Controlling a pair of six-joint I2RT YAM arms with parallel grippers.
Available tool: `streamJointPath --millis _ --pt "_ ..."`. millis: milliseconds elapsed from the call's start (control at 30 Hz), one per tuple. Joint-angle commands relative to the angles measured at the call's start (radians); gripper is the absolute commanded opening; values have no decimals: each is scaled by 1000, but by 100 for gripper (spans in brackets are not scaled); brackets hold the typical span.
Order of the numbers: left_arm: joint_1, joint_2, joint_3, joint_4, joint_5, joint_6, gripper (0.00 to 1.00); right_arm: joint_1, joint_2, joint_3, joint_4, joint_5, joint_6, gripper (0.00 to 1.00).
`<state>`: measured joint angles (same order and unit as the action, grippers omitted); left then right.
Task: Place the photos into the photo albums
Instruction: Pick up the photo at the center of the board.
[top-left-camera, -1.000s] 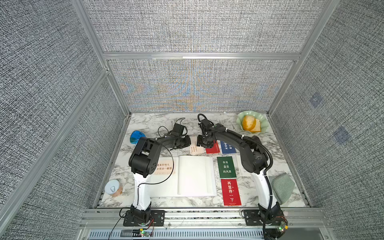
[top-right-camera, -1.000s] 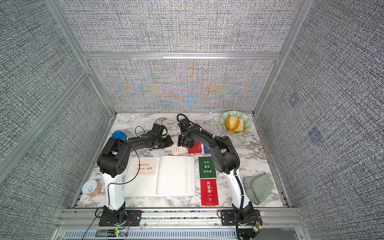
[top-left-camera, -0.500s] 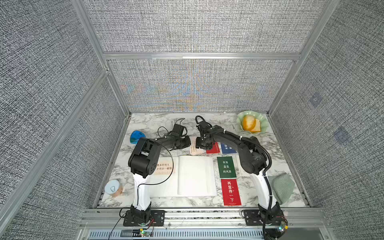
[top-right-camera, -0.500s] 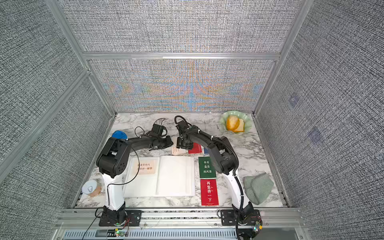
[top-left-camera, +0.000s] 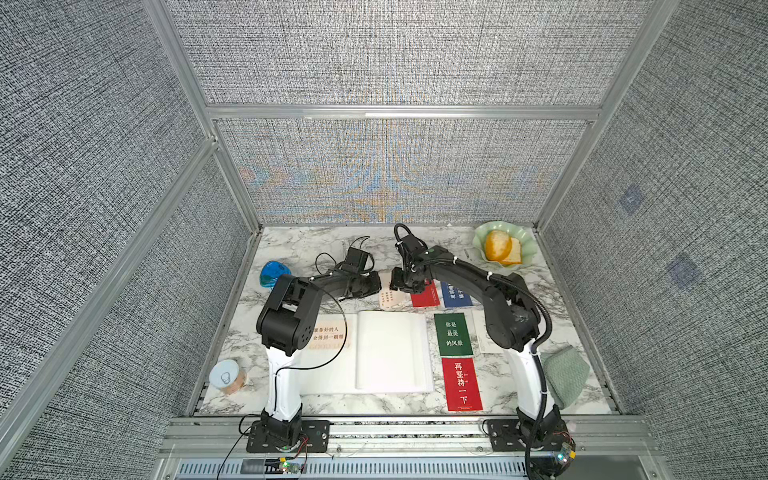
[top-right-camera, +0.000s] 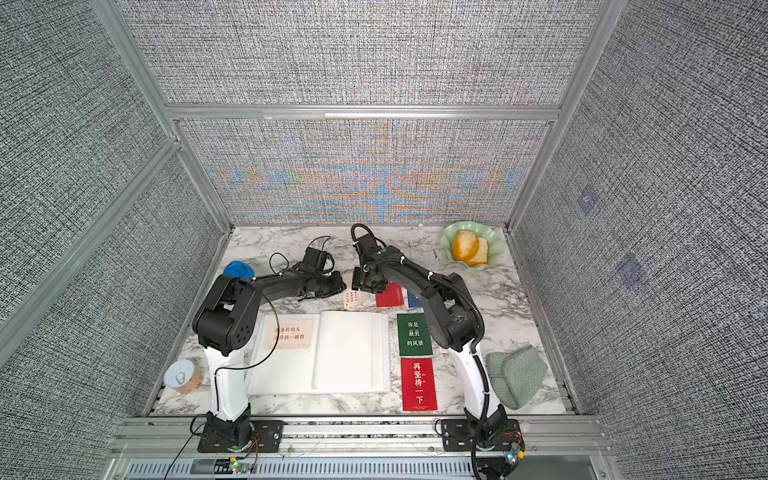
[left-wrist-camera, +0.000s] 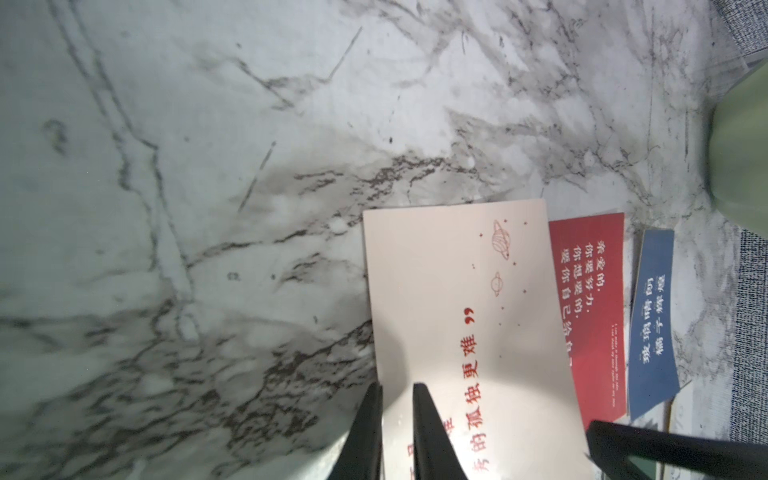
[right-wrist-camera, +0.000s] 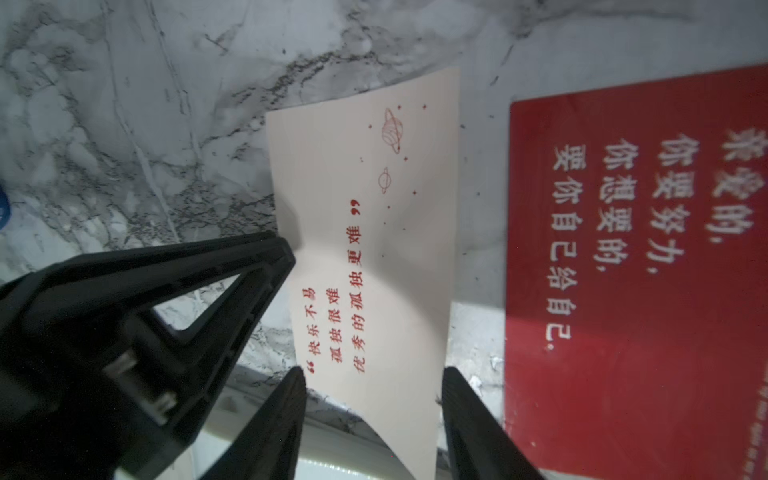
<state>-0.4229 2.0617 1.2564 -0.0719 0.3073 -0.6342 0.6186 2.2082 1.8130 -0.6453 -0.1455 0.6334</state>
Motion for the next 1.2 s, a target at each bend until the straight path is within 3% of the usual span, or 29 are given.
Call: streamJointPath --millis 0,167,467,700,1167 --pt "0 14 -8 -55 10 -8 18 -4 -21 -20 51 -35 23 55" --pt "11 12 -22 -19 61 -26 18 -21 -37 -79 113 -100 56 53" --pt "42 10 -58 40 145 -51 17 -67 -141 -321 408 -226 191 47" --pt "42 10 -70 59 162 -62 17 -77 -146 -362 539 -284 259 46" --pt "59 -6 -91 73 181 -66 16 -79 -192 -465 586 -225 343 43"
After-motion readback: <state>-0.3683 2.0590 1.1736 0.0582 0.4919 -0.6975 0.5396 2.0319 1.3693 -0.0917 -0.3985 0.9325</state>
